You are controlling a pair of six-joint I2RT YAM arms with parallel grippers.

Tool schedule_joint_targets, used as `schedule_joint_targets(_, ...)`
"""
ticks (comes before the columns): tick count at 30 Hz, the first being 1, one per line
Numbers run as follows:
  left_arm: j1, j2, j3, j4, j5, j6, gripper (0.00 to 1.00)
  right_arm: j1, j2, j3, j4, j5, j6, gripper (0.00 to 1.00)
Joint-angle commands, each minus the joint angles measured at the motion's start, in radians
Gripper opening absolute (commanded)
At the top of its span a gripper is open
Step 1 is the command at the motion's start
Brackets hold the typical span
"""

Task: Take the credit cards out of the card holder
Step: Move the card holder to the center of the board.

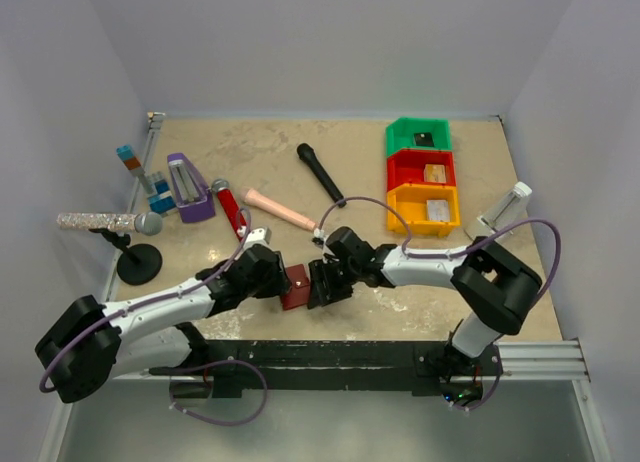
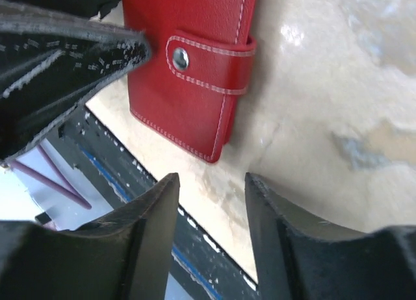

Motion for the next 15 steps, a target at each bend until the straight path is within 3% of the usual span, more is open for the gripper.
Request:
schedule_joint_targets(1,-0.005,-0.006,0.07,-0.02,-0.034,0.015,0.55,-0.001,-0.103,-0.03,-0.012,0.082,0.002,0.54)
schedule_joint_targets(5,-0.004,-0.099,0.049,-0.11,-0.113,-0.039,0.58,-0.017,-0.199,-0.056,-0.052,0.125,-0.028,0.65)
schedule_joint_targets(9,-0.001,-0.194,-0.029,-0.103,-0.107,-0.091,0.59,-0.018,-0.183,-0.006,-0.065,0.102,-0.048,0.63)
schedule_joint_targets(10,-0.001,-0.202,-0.042,-0.097,-0.098,-0.103,0.57,-0.018,-0.166,0.008,-0.063,0.095,-0.047,0.62)
schedule_joint_targets(12,-0.001,-0.207,-0.072,-0.063,-0.065,-0.114,0.42,-0.023,-0.131,0.033,-0.046,0.076,-0.033,0.59)
schedule_joint_targets(15,-0.001,-0.199,-0.098,-0.028,-0.027,-0.125,0.38,-0.031,-0.063,0.063,-0.022,0.041,-0.005,0.57)
